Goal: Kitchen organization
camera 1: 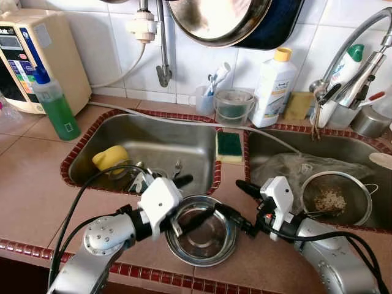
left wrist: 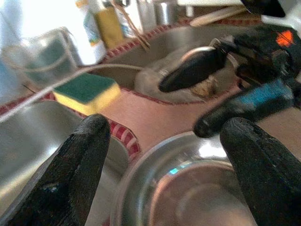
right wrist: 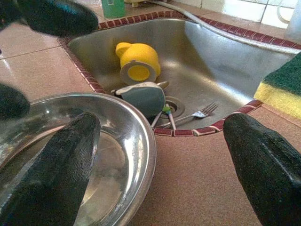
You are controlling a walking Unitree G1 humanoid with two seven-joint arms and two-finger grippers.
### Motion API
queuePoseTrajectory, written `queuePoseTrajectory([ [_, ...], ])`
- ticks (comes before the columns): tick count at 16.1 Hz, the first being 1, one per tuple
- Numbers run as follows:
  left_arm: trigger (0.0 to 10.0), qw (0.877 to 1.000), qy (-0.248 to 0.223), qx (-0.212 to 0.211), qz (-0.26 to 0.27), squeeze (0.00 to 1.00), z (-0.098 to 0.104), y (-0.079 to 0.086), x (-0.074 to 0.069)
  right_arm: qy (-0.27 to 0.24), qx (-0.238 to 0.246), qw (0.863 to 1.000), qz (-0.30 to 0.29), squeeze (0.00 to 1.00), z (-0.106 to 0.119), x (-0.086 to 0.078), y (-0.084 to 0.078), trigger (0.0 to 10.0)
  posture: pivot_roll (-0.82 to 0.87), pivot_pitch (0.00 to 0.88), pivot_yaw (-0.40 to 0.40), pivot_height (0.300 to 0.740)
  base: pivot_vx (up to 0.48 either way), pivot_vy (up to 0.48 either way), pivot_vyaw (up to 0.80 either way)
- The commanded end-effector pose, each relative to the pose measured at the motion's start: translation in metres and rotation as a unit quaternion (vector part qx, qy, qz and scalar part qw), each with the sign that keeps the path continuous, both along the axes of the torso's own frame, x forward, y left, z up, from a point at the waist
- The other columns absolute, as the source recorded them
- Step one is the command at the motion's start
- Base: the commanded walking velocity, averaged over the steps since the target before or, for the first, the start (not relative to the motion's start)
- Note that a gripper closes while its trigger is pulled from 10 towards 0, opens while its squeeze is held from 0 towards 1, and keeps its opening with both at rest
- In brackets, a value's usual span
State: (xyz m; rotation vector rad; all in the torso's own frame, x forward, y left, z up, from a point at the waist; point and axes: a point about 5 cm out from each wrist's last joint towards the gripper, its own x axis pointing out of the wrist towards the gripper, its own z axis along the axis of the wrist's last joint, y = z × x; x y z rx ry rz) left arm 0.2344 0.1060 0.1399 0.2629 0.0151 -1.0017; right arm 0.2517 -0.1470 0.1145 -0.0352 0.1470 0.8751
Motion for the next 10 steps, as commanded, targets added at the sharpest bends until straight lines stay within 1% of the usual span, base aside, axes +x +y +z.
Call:
queuePoseTrajectory([
  [1,10.0,1.000,0.009,-0.007,-0.017,0.00,0.004,-0.002,-0.004,0.003,0.000,1.000,0.010,0.00,0.004,-0.001,0.000,10.0,-0.13,0.022,-0.003,0.740,0.000,0.000,0.00],
  [4,10.0,1.000,0.014,-0.004,-0.021,0.00,0.005,-0.001,-0.006,0.023,0.012,1.000,0.008,0.00,-0.003,0.002,0.001,10.0,-0.13,0.020,-0.008,0.740,0.000,0.000,0.00],
  [5,10.0,1.000,0.014,-0.002,-0.021,0.00,0.005,-0.001,-0.006,0.042,0.029,0.999,0.007,0.00,-0.006,0.003,0.003,10.0,-0.12,0.018,-0.010,0.740,0.000,0.000,0.00],
  [8,10.0,1.000,0.015,-0.001,-0.022,0.00,0.007,-0.001,-0.007,0.077,0.043,0.996,0.009,0.00,-0.013,0.006,0.007,10.0,-0.11,0.017,-0.021,0.740,0.000,0.000,0.00],
  [10,10.0,1.000,0.012,-0.001,-0.020,0.00,0.008,-0.002,-0.008,0.090,0.039,0.995,0.014,0.00,-0.017,0.007,0.006,10.0,-0.10,0.018,-0.036,0.740,0.000,0.000,0.00],
])
